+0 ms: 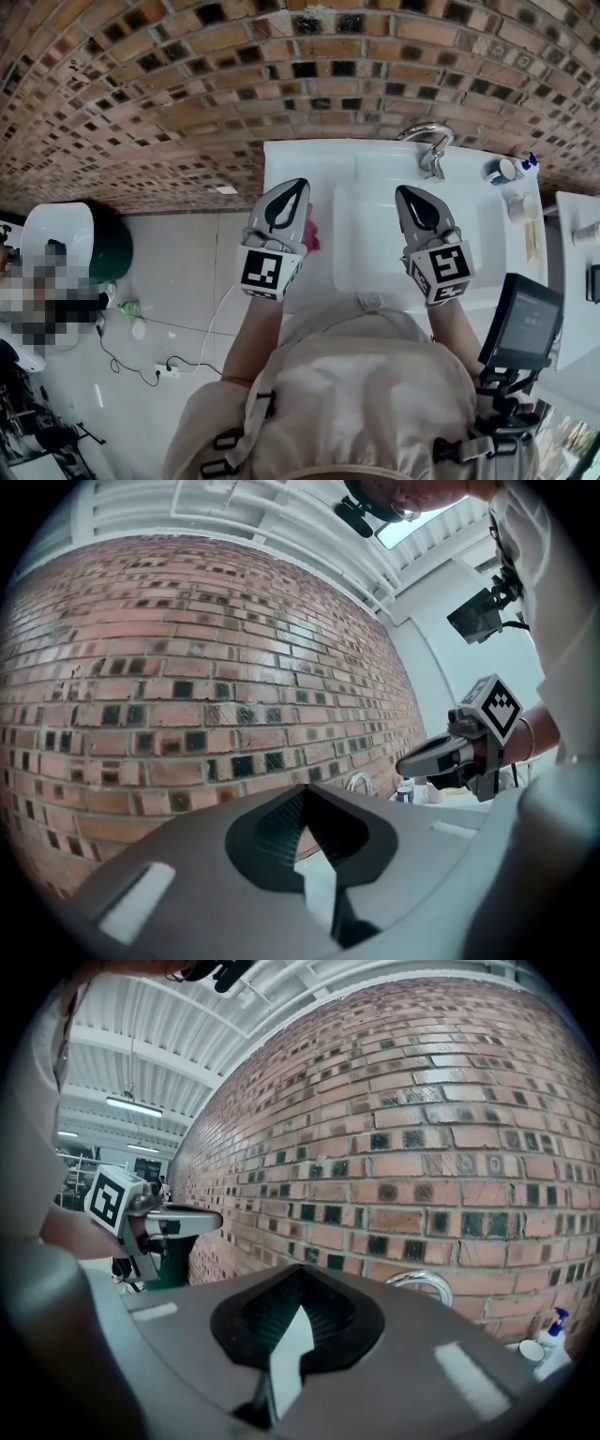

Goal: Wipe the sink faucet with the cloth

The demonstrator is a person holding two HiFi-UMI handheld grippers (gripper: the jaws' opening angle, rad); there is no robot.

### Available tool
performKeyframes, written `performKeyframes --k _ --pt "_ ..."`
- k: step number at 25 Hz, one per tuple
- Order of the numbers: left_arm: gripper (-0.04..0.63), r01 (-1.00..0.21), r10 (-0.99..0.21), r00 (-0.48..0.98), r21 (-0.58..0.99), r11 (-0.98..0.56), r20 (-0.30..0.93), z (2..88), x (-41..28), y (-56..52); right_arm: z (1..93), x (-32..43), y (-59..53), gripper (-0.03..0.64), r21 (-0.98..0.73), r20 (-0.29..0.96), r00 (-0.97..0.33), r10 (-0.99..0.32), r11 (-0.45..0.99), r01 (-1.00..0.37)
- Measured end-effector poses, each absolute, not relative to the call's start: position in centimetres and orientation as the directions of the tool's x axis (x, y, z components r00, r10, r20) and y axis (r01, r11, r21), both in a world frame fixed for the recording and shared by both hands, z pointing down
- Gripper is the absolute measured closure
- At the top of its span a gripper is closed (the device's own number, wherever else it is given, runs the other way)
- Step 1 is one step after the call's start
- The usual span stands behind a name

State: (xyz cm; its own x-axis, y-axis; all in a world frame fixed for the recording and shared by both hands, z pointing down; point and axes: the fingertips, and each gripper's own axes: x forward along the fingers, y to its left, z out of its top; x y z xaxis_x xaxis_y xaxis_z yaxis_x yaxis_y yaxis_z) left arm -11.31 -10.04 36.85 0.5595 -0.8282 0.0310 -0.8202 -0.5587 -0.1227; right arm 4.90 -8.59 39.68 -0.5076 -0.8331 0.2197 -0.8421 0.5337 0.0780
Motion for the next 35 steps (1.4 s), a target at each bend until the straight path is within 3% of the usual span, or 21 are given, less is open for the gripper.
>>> performKeyframes --k 7,24,35 --pt "0.592 -0.794 -0.797 0.604 -0.092 -0.601 -0.005 35.1 -9.2 -9.5 39.0 4.8 -8.0 0.623 0.076 0.189 -0.544 -0.817 0.565 -0.822" --pt "0.592 -0.768 -0.777 0.628 -0.132 -0.627 0.042 35.9 -7.8 -11.1 38.0 3.9 -7.6 0.623 0.110 0.148 -0.570 -0.808 0.586 -0.803" --pt "0.592 -0.754 -0.757 0.649 -0.068 -0.653 0.071 37.1 -7.5 -10.9 38.5 3.9 -7.5 0.623 0.098 0.155 -0.569 -0.808 0.585 -0.805"
